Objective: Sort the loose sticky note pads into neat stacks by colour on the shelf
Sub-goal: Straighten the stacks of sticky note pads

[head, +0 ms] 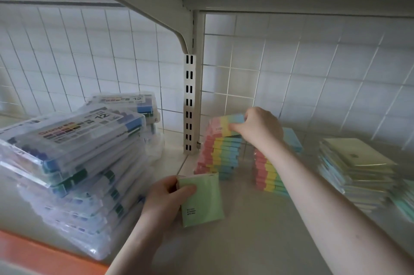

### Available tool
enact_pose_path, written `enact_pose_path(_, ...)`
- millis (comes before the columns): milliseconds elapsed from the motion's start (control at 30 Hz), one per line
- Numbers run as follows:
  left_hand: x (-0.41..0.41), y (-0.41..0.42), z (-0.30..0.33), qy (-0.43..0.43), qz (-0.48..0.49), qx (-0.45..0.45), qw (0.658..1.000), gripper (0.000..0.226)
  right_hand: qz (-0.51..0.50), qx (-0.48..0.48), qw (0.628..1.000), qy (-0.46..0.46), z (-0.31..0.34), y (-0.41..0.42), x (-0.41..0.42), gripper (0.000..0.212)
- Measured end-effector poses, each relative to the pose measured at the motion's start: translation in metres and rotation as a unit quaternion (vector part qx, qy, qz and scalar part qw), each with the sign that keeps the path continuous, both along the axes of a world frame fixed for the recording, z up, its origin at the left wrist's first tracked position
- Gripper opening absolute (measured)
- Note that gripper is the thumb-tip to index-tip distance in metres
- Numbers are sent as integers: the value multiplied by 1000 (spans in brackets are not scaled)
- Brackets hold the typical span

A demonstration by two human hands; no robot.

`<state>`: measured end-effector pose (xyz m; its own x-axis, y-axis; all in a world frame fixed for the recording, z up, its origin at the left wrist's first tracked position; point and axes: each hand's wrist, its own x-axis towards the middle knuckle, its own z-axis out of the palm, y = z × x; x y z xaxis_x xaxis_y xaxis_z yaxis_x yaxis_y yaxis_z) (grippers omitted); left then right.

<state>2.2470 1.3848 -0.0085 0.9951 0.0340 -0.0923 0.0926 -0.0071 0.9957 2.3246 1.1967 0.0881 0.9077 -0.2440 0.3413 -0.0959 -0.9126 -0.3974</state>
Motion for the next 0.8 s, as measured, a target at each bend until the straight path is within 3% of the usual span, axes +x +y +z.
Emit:
enact_pose_path(100, -1, 0, 2, -4, -4, 7, 1000, 10, -10, -26, 999, -21, 0, -2, -4, 41)
enact_pose_path(333, -5, -2, 7, 6, -20, -21, 1000, 9, -57, -25, 987, -148, 18, -50, -41, 22)
enact_pose_path(600, -12, -22, 10, 5, -55, -40, 998, 8, -145, -94, 970, -169, -13, -120, -93, 17)
enact_pose_path(800, -34, -83, 24, -5, -107, -62, 992, 9, -169, -110, 960, -195, -27, -187, -138, 13)
